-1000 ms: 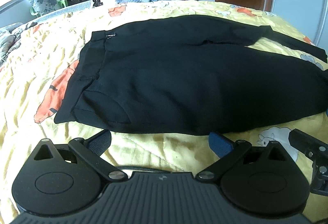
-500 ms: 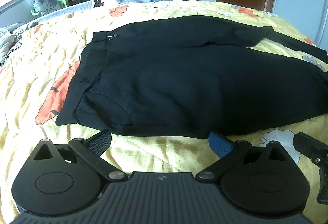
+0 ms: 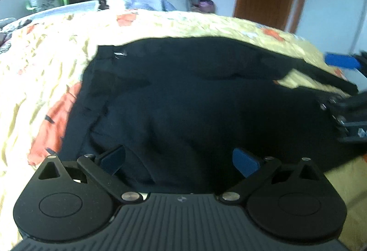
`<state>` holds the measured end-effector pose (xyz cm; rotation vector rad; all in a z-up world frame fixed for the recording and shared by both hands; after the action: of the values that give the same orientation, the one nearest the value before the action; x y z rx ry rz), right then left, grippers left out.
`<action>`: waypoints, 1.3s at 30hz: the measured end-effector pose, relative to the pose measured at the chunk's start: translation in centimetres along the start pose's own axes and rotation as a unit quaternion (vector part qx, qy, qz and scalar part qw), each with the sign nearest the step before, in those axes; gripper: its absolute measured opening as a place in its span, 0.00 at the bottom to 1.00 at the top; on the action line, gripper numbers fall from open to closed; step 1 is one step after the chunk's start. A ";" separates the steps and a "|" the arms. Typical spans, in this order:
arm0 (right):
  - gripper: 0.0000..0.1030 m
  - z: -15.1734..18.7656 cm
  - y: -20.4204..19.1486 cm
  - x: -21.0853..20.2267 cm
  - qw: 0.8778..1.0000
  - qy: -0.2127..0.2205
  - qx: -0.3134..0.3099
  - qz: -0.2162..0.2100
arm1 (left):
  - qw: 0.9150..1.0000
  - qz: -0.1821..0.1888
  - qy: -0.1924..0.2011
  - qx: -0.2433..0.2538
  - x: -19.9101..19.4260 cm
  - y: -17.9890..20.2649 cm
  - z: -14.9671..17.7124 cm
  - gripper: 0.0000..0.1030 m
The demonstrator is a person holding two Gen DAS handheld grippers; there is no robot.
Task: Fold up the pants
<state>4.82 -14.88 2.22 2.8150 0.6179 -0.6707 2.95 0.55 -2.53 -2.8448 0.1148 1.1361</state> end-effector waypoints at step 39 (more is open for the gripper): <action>0.03 -3.0 1.6 13.2 0.952 -0.045 -0.264 -0.149 | 0.943 0.064 -0.035 -0.325 15.4 -16.0 -14.6 0.98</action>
<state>17.42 -10.84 -1.15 2.2064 1.0401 -0.5689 25.60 14.44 -1.88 -3.3900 -0.1049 1.5402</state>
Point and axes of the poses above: each gripper's, at about its wrist camera, not at the fingertips, and x roughly the way its jaws point, y to its right, z to its underside, the point moved 6 cm from there along x, roughly the way its jaws point, and after that the axes turned 7 degrees about x, right-handed, at the moved point
